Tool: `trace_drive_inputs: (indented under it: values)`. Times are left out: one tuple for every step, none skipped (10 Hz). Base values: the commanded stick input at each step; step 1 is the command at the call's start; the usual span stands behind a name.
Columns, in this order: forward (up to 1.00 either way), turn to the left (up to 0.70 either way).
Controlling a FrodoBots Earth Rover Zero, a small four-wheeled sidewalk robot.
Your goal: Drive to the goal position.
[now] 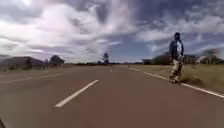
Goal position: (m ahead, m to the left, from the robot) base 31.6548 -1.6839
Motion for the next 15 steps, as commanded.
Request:
trace_drive_inputs:
  values:
    - [1.00,0.00]
    - [1.00,0.00]
    - [1.00,0.00]
    - [1.00,0.00]
    - [1.00,0.00]
    - [1.00,-0.28]
    - [1.00,-0.32]
    - [1.00,-0.37]
    - [1.00,0.00]
    - [1.00,0.00]
    - [1.00,0.00]
    - [1.00,0.00]
    - [1.00,0.00]
    - [1.00,0.00]
    - [1.00,0.00]
